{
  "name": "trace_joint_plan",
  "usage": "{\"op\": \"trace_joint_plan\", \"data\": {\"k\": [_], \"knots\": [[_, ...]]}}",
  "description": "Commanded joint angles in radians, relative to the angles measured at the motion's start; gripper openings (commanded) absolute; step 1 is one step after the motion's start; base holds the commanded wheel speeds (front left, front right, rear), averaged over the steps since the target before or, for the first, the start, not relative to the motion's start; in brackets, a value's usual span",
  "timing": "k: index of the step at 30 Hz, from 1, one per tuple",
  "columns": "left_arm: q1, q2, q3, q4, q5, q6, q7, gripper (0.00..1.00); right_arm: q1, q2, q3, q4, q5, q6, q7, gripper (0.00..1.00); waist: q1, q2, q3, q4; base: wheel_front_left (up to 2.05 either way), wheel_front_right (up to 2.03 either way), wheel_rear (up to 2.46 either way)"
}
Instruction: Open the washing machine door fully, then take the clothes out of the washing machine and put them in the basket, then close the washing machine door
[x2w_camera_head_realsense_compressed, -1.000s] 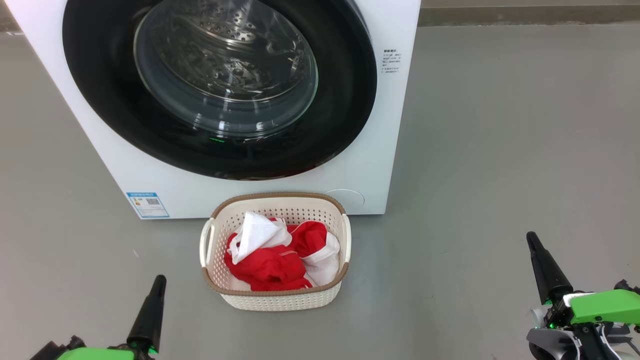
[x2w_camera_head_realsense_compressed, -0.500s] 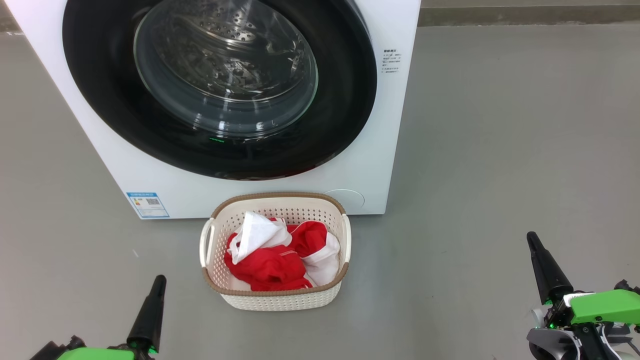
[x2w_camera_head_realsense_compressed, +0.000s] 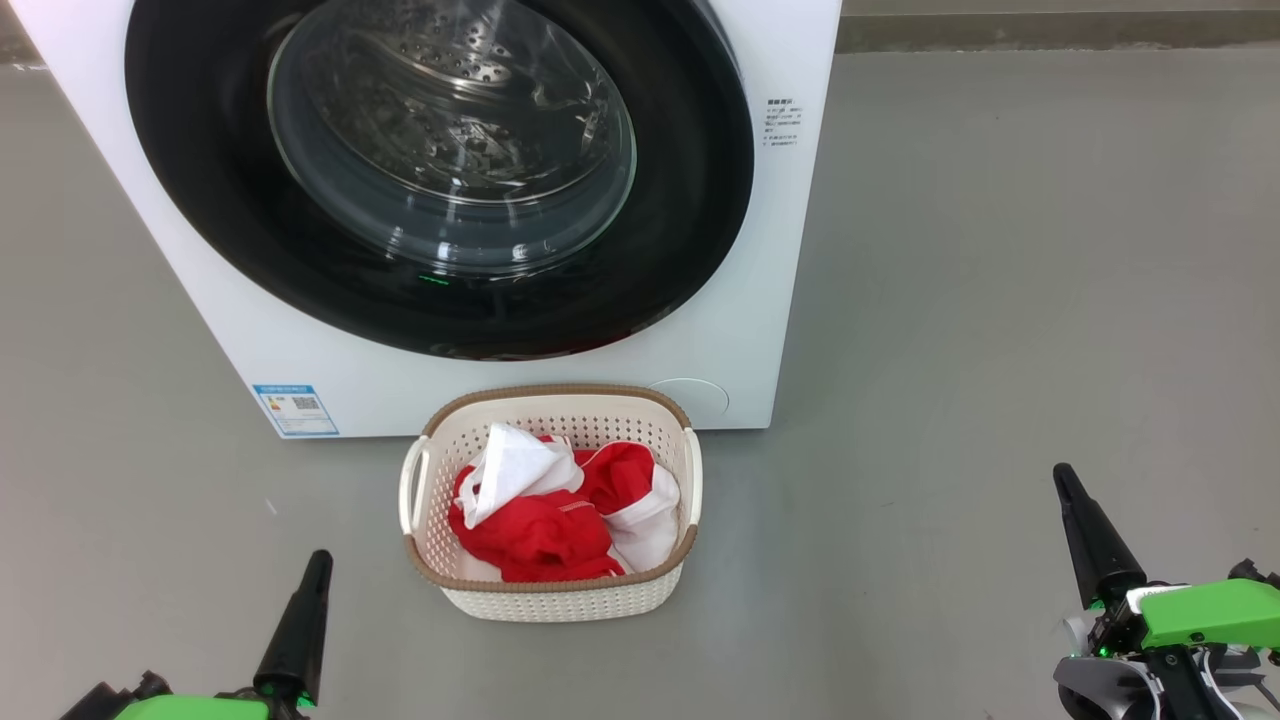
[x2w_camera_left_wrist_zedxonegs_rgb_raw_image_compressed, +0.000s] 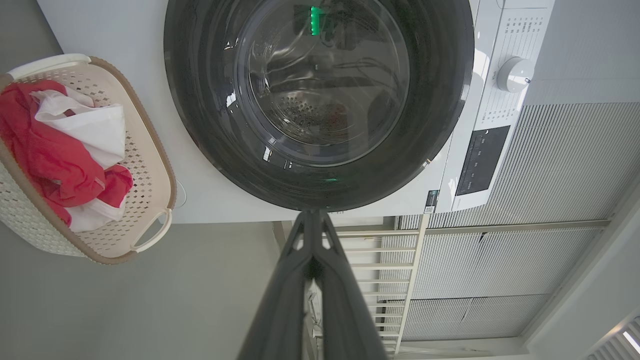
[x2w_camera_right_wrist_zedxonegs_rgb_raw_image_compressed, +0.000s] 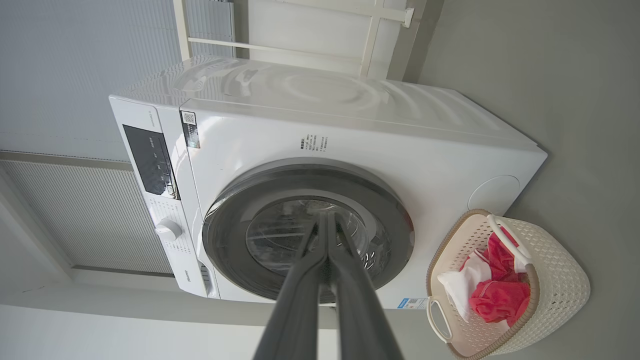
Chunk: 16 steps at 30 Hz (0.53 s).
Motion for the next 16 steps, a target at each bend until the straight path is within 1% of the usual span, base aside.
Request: {"op": "trace_joint_plan", "data": {"k": [1, 16], "knots": [[-0.041, 0.011, 0.036, -0.021, -0.007, -0.007, 0.003, 0.00, -0.043, -0.006, 0.015, -0.024, -0.005, -0.001, 0.005, 0.00, 0.0000, 0.0000, 0.000, 0.000, 0.00, 0.00, 0.00], [-0.041, 0.011, 0.036, -0.021, -0.007, -0.007, 0.003, 0.00, -0.043, -0.005, 0.013, -0.024, -0.006, -0.001, 0.007, 0.00, 0.0000, 0.0000, 0.000, 0.000, 0.00, 0.00, 0.00]]}}
